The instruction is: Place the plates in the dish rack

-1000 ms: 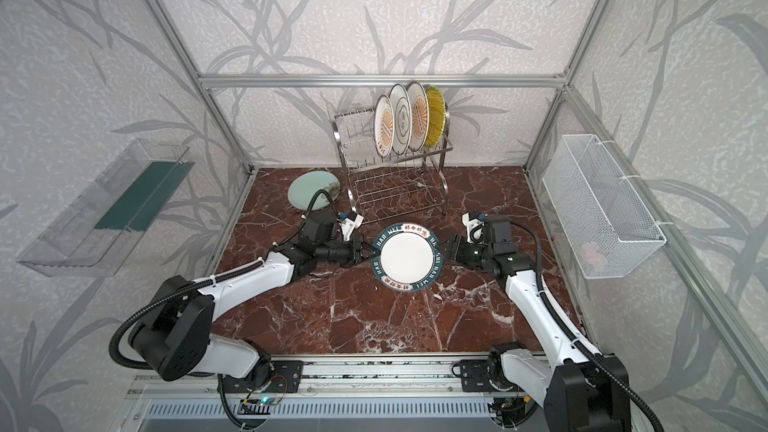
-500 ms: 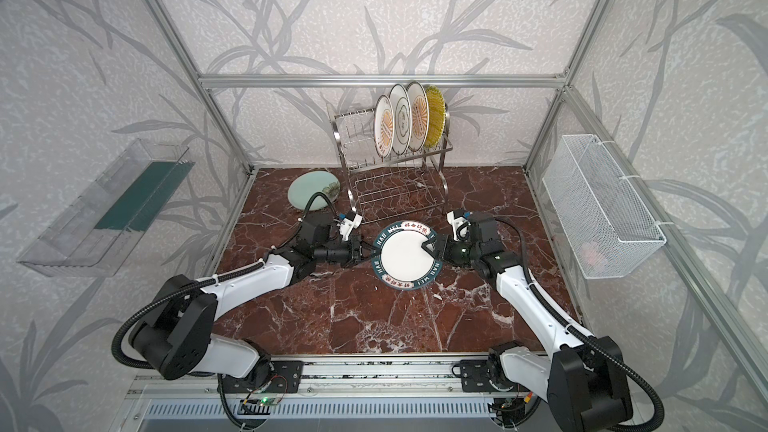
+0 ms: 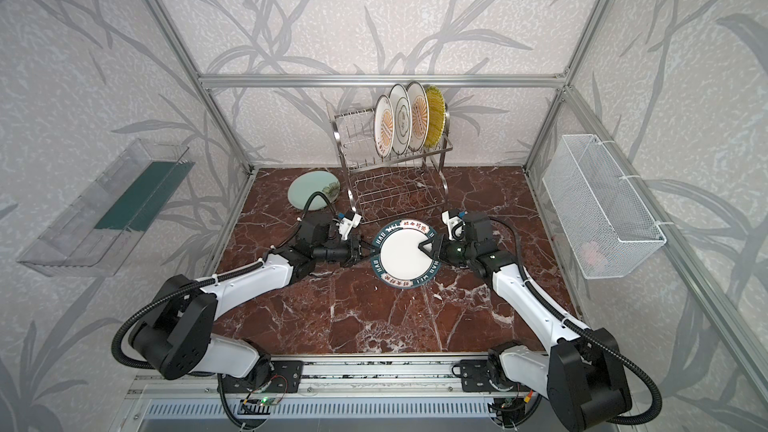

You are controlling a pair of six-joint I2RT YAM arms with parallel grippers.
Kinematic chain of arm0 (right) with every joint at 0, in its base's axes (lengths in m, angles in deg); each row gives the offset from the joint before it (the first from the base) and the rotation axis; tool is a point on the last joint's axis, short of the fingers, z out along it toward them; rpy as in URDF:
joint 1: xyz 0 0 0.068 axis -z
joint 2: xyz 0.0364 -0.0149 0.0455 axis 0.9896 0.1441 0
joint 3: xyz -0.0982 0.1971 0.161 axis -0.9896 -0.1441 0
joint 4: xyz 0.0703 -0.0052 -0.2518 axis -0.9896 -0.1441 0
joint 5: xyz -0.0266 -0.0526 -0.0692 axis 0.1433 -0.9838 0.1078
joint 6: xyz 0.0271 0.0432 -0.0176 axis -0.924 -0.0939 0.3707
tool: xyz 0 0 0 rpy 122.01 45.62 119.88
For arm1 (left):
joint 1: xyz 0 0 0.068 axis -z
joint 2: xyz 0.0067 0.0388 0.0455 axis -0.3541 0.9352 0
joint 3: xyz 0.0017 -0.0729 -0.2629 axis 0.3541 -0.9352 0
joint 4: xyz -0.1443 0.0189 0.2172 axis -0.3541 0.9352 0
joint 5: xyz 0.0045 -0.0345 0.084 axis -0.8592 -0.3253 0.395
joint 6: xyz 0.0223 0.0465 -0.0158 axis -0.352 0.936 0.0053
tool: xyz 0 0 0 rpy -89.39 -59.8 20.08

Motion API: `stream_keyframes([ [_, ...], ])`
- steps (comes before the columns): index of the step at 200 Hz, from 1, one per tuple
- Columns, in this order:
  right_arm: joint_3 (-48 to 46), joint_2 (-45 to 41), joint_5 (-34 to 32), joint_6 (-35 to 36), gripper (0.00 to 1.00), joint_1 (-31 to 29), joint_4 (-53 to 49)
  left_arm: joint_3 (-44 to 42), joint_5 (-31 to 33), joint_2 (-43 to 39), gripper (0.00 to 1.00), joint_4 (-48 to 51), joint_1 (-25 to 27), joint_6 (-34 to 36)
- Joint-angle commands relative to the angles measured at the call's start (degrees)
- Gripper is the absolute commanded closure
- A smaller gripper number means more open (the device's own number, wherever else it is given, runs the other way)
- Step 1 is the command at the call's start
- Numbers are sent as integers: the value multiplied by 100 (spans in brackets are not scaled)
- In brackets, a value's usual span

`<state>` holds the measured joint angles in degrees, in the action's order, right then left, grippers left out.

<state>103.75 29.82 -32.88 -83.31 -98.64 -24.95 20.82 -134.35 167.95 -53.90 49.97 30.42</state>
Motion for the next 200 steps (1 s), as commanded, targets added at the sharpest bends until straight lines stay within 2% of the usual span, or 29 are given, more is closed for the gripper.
stream_keyframes([
  [1, -9, 8, 235, 2, 73, -78, 200, 127, -49, -139, 100, -268, -18, -5],
  [43, -2, -7, 257, 2, 86, -83, 199, 184, 3, -137, 100, -109, -23, 94],
  [74, -3, -14, 222, 2, 100, -83, 193, 216, 30, -124, 100, -15, -21, 140],
  [160, 37, -212, 35, 88, 100, -83, -59, 327, 209, -202, 100, 435, -33, 360],
  [185, 65, -295, -39, 116, 100, -83, -148, 326, 232, -232, 93, 456, -36, 375],
  [200, 79, -345, -76, 156, 100, -78, -193, 304, 246, -266, 84, 466, -49, 370],
])
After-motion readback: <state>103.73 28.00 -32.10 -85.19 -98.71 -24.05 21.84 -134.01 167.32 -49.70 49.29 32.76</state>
